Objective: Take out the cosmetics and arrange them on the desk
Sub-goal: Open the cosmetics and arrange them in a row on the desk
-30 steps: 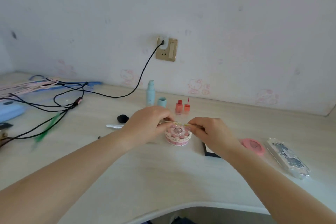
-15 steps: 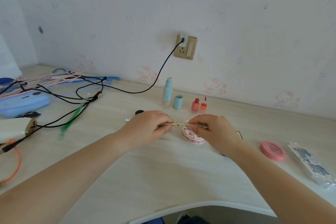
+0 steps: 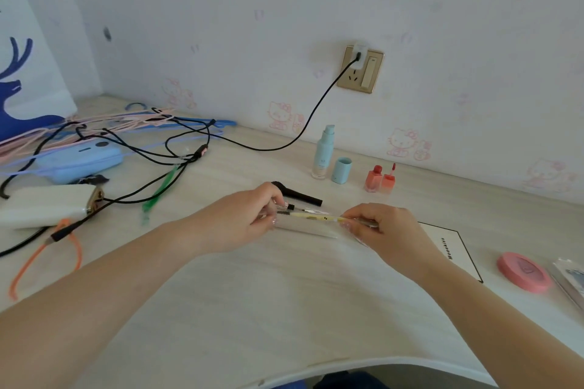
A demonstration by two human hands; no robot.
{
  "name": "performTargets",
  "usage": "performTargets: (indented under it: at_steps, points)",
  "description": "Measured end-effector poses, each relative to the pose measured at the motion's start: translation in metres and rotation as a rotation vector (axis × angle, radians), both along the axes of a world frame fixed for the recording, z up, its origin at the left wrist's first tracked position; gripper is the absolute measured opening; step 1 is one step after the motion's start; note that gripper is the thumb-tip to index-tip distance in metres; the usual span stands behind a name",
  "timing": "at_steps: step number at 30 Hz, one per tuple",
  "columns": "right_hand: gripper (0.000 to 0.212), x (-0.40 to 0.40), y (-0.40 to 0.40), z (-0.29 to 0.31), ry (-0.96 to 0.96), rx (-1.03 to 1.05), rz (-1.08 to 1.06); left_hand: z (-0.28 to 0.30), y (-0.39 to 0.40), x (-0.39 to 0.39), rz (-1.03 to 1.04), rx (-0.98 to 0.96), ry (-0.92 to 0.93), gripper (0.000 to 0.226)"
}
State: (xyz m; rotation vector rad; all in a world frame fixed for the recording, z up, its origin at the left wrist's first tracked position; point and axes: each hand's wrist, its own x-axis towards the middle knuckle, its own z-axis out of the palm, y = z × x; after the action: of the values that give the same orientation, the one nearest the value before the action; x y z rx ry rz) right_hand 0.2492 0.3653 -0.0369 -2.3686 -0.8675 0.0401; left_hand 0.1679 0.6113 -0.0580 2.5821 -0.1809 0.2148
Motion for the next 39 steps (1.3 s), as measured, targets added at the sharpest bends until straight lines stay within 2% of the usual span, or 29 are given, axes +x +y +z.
performTargets:
  at_steps: [3, 5, 7, 9, 11, 16, 22, 27, 30, 35, 39]
  points:
    - [0.015, -0.002, 0.007, -0.012, -0.075, -0.062, -0.047, -0.002, 0.021, -0.007, 0.083, -0.009, -0.006, 0.013]
    - [0.016, -0.004, 0.011, -0.018, -0.101, -0.063, -0.067, -0.001, 0.032, -0.012, 0.181, -0.151, -0.061, 0.002]
    - [0.015, -0.007, 0.017, -0.022, -0.099, -0.017, -0.091, 0.002, 0.031, -0.015, 0.248, -0.388, -0.135, 0.01]
    - [0.018, -0.012, 0.028, -0.025, 0.003, 0.1, -0.118, 0.004, 0.019, -0.017, 0.263, -0.664, -0.105, 0.013]
    - [0.021, -0.019, 0.044, -0.026, 0.173, 0.246, -0.11, 0.0, 0.003, -0.017, 0.24, -0.871, 0.001, 0.016]
    - [0.026, -0.035, 0.074, -0.021, 0.369, 0.411, -0.065, -0.005, -0.024, -0.01, 0.196, -1.193, 0.106, 0.025]
    - [0.03, -0.043, 0.085, -0.02, 0.497, 0.47, -0.017, -0.002, -0.032, -0.005, 0.198, -1.299, 0.055, 0.02]
    - [0.027, -0.043, 0.081, -0.028, 0.553, 0.485, -0.012, 0.007, -0.021, -0.002, 0.264, -1.626, -0.059, 0.017]
    - [0.026, -0.04, 0.076, -0.025, 0.575, 0.54, -0.021, 0.007, -0.017, -0.003, 0.255, -1.744, -0.002, 0.018]
    - [0.02, -0.032, 0.075, -0.007, 0.504, 0.619, -0.023, 0.004, -0.027, -0.005, 0.222, -1.719, 0.139, 0.021]
    - [0.012, -0.029, 0.078, 0.003, 0.525, 0.728, 0.012, 0.004, -0.032, -0.005, 0.164, -1.649, 0.227, 0.024]
